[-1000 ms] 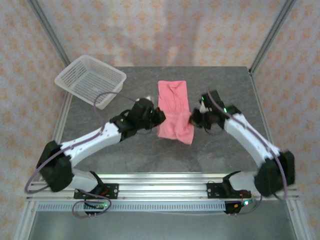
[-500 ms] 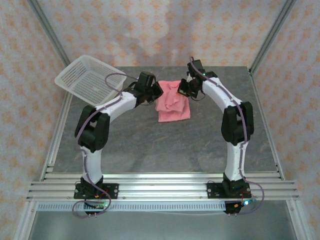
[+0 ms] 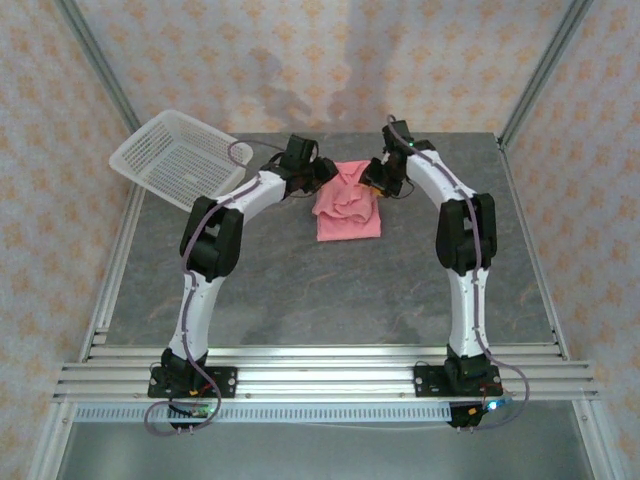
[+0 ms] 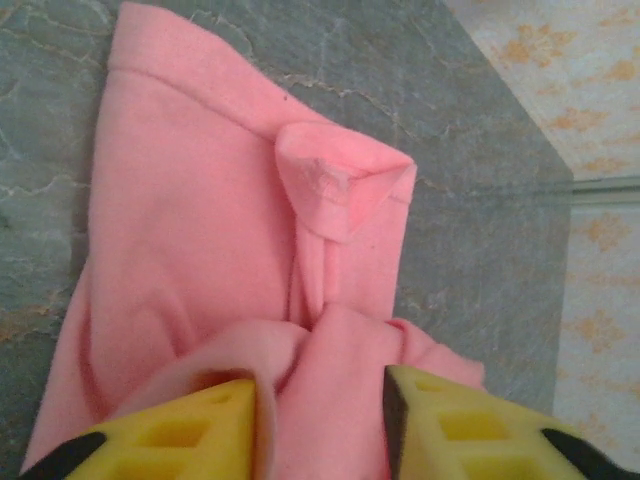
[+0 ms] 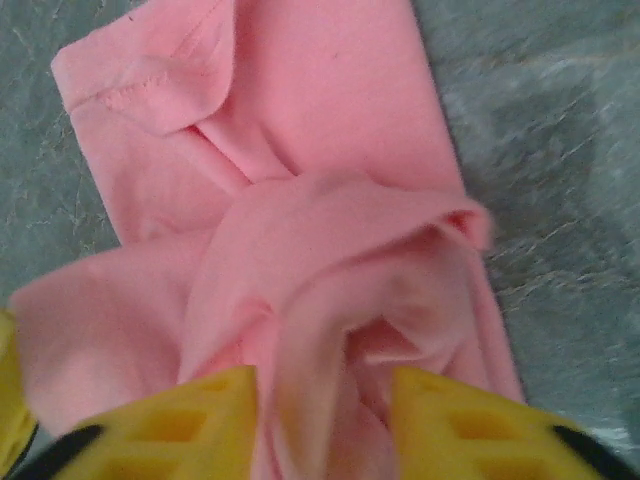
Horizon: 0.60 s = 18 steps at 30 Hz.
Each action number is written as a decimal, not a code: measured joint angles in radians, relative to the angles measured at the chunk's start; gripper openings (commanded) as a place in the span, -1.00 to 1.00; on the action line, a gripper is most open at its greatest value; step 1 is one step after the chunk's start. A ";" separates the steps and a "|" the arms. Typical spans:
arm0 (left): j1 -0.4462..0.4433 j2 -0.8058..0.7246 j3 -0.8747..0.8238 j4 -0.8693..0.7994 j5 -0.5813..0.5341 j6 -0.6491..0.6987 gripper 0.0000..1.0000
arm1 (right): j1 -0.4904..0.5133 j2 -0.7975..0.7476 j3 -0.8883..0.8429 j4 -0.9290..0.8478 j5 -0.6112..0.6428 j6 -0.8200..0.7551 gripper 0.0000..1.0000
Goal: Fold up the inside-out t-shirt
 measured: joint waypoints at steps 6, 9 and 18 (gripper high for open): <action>0.042 -0.031 -0.024 -0.008 0.004 0.012 0.12 | -0.042 -0.037 0.025 -0.015 -0.035 -0.029 0.16; 0.064 -0.113 -0.084 -0.045 0.004 0.026 0.09 | -0.054 -0.145 -0.110 0.026 -0.083 -0.021 0.15; 0.059 -0.343 -0.294 -0.076 0.040 0.045 0.01 | -0.011 -0.307 -0.446 0.150 -0.159 0.026 0.13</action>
